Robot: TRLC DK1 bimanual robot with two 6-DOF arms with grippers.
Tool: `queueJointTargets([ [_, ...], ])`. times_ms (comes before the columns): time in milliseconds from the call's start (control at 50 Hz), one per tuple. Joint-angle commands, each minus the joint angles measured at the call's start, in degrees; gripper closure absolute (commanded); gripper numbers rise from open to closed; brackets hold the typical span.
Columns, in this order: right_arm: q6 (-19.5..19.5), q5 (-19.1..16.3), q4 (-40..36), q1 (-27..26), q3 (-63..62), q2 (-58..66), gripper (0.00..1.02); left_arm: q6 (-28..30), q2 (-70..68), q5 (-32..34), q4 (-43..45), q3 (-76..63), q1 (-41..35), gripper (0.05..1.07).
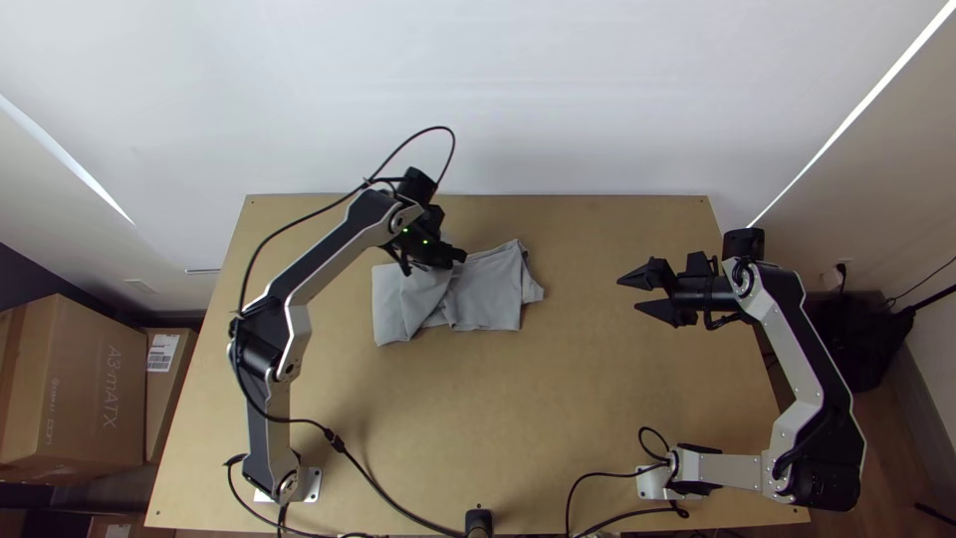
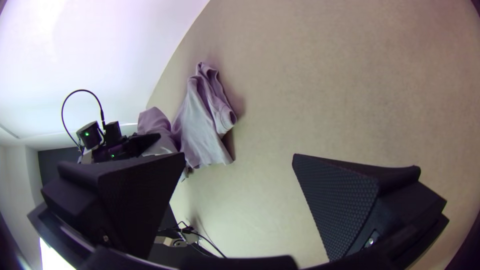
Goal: Fold the t-shirt
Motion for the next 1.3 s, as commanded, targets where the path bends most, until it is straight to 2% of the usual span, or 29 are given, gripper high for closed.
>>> queueJointTargets([
  [0, -0.2, 0.5, 0.6, 0.9, -1.9, -1.2, 0.03, -2.3, 4.0, -1.4, 0.5, 5.4, -2.6, 1.04],
  [80, -0.1, 1.3, 1.5, 1.7, -2.7, -1.0, 0.03, -3.1, 7.2, -2.4, 0.5, 8.8, -4.6, 1.04],
  [120, -0.1, 2.0, 2.4, 2.6, -3.3, -0.8, 0.03, -3.2, 9.6, -3.3, 0.5, 11.7, -5.7, 1.0],
  [160, 0.0, 2.8, 3.2, 3.6, -4.0, -0.5, 0.03, -3.4, 11.5, -3.3, 0.4, 14.6, -6.5, 0.83],
  [200, 0.2, 3.9, 4.1, 4.8, -4.6, 0.0, 0.03, -4.2, 12.9, -3.3, 1.4, 16.6, -7.0, 0.61],
  [240, 0.2, 4.8, 4.8, 5.8, -5.0, 0.6, 0.03, -5.2, 13.7, -3.3, 3.7, 17.8, -7.8, 0.35],
  [260, 0.2, 5.2, 5.3, 6.3, -5.2, 0.9, 0.03, -5.2, 13.7, -3.3, 4.3, 18.2, -8.5, 0.26],
  [280, 0.2, 5.6, 5.6, 6.8, -5.3, 1.3, 0.03, -5.1, 13.7, -3.3, 5.0, 18.5, -9.1, 0.21],
  [360, 0.2, 6.7, 6.3, 8.2, -4.9, 2.9, 0.03, -4.5, 13.1, -3.3, 7.7, 18.7, -11.5, 0.11],
  [480, 0.4, 8.2, 7.5, 10.4, -3.4, 5.3, 0.03, -4.2, 11.6, -3.3, 9.5, 18.7, -13.3, 0.1],
  [680, 3.5, 12.1, 13.3, 16.1, -0.6, 7.8, 0.03, -5.2, 3.2, -3.1, 11.5, 18.4, -13.4, 0.1],
  [780, 4.5, 13.2, 13.7, 18.9, 3.1, 10.4, 0.03, -4.8, -0.8, -3.2, 12.6, 18.3, -12.1, 0.1],
  [900, 6.4, 14.4, 13.8, 24.2, 9.4, 12.3, 0.03, -3.5, -5.6, -3.3, 12.5, 17.2, -8.3, 0.1],
  [1040, 6.5, 15.5, 13.8, 31.4, 18.1, 15.2, 0.03, -0.9, -12.4, -5.6, 12.1, 13.8, -2.8, 0.1],
  [1140, 5.0, 17.1, 14.5, 36.1, 23.2, 18.7, 0.03, -0.6, -16.2, -5.7, 9.6, 13.4, 2.5, 0.1],
  [1280, 3.6, 17.2, 16.4, 40.8, 29.7, 24.1, 0.03, 0.4, -22.0, -5.7, 6.9, 10.4, 9.8, 0.1],
])
